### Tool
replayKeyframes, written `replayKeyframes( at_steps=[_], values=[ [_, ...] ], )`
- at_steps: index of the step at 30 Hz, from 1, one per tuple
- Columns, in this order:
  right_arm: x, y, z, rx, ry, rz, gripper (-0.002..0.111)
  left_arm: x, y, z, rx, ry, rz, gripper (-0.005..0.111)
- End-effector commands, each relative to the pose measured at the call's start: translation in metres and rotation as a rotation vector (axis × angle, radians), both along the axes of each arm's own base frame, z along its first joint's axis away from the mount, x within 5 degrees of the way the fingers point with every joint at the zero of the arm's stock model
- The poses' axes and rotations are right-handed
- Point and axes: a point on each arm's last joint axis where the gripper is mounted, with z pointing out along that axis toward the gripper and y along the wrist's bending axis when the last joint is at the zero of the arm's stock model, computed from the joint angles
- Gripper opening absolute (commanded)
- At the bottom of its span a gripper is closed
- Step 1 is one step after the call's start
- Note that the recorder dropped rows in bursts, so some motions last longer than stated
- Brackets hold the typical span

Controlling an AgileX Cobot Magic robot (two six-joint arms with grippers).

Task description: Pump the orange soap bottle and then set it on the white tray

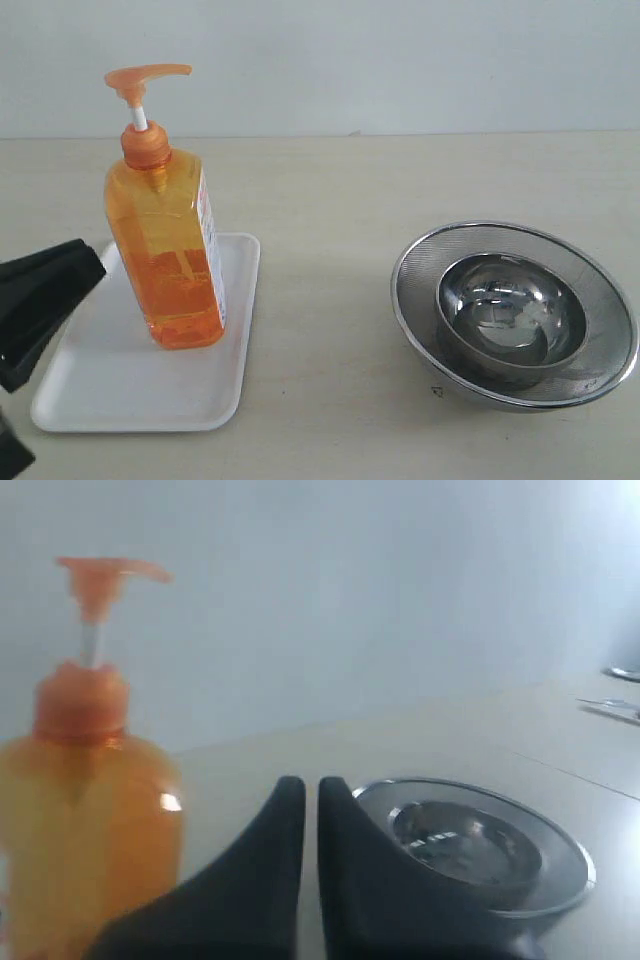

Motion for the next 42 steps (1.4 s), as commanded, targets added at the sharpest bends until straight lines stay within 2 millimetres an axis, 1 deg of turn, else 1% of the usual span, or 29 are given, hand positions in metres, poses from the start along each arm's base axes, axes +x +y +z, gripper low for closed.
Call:
replayKeyframes(
  at_steps=[1,6,10,12,14,16,19,23,25,29,35,39,42],
  values=[
    [0.000,0.000,0.001,-0.001,-0.013,-0.002,0.000,-0.014,-0.006,0.000,0.074,-0.055,-0.137,0.005],
    [0.000,0.000,0.001,-0.001,-0.013,-0.002,0.000,-0.018,-0.006,0.003,0.150,-0.167,-0.150,0.005],
    [0.000,0.000,0.001,-0.001,-0.013,-0.002,0.000,-0.020,-0.007,0.008,0.238,-0.345,-0.141,0.005],
    [0.000,0.000,0.001,-0.001,-0.013,-0.002,0.000,-0.021,-0.007,0.010,0.252,-0.394,-0.139,0.005],
    [0.000,0.000,0.001,-0.001,-0.013,-0.002,0.000,-0.022,-0.007,0.012,0.228,-0.402,-0.143,0.005],
    [0.000,0.000,0.001,-0.001,-0.013,-0.002,0.000,-0.022,-0.007,0.013,0.178,-0.352,-0.152,0.005],
    [0.000,0.000,0.001,-0.001,-0.013,-0.002,0.000,-0.020,-0.002,0.014,0.106,-0.270,-0.107,0.005],
    [0.000,0.000,0.001,-0.001,-0.013,-0.002,0.000,-0.027,0.008,0.022,-0.006,-0.211,-0.060,0.005],
    [0.000,0.000,0.001,-0.001,-0.013,-0.002,0.000,-0.031,0.013,0.023,-0.020,-0.201,-0.042,0.005],
    [0.000,0.000,0.001,-0.001,-0.013,-0.002,0.000,-0.039,0.025,0.022,-0.064,-0.123,0.019,0.005],
    [0.000,0.000,0.001,-0.001,-0.013,-0.002,0.000,-0.043,0.043,0.019,-0.177,-0.010,0.174,0.005],
    [0.000,0.000,0.001,-0.001,-0.013,-0.002,0.000,-0.046,0.051,0.016,-0.253,0.048,0.248,0.005],
    [0.000,0.000,0.001,-0.001,-0.013,-0.002,0.000,-0.049,0.056,0.014,-0.263,0.067,0.283,0.005]
  ],
)
